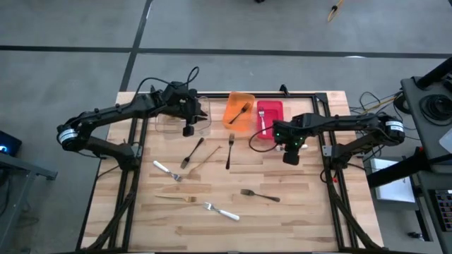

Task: Sort silverware by color (type)
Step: Put the white fork into the red bin

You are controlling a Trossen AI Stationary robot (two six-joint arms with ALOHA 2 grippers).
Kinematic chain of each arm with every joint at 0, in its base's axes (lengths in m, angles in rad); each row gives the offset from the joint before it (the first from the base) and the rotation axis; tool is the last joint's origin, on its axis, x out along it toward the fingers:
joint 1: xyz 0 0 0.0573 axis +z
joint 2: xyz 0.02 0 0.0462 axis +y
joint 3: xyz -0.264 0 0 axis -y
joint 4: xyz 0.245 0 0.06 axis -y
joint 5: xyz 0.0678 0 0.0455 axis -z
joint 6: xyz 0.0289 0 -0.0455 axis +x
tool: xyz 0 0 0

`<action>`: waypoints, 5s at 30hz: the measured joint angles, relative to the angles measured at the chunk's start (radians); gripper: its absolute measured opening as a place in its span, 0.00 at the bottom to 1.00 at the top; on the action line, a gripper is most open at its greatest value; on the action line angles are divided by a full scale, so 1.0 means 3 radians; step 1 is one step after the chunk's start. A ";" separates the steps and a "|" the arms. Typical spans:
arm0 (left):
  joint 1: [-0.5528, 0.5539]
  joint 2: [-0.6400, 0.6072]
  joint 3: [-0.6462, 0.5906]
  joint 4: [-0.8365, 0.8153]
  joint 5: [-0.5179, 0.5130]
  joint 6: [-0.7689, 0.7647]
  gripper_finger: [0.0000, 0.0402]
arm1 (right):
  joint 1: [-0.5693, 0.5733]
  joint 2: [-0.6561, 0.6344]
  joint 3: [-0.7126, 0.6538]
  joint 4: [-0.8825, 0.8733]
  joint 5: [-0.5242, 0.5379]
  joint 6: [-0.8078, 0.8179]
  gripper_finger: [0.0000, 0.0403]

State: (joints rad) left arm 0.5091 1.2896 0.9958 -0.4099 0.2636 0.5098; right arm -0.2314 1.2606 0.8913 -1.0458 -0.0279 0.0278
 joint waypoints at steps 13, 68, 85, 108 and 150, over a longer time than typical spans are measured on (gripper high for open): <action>0.0001 -0.0001 0.0000 0.0052 -0.0008 0.0135 0.12 | 0.0000 0.0004 -0.0386 0.0500 0.0405 -0.0504 0.15; 0.0005 -0.0004 0.0000 0.0407 -0.0065 0.0251 0.12 | -0.0010 0.0455 -0.0566 0.0923 0.0620 -0.0268 0.37; 0.0004 -0.0004 0.0000 0.0406 -0.0063 0.0232 0.12 | -0.0010 0.0573 -0.0703 0.1191 0.0346 -0.0139 0.14; 0.0008 -0.0004 0.0000 0.0410 -0.0065 0.0260 0.12 | 0.0104 0.0141 -0.0435 0.1142 -0.0345 0.0912 0.02; 0.0010 -0.0003 -0.0009 0.0413 -0.0753 0.0198 0.12 | -0.1032 0.1054 0.2134 -0.0393 -0.0171 0.2937 0.02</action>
State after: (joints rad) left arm 0.5121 1.2888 0.9932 -0.2859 0.0376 0.5692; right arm -0.5410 1.5767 1.5314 -1.1636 -0.0792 0.9090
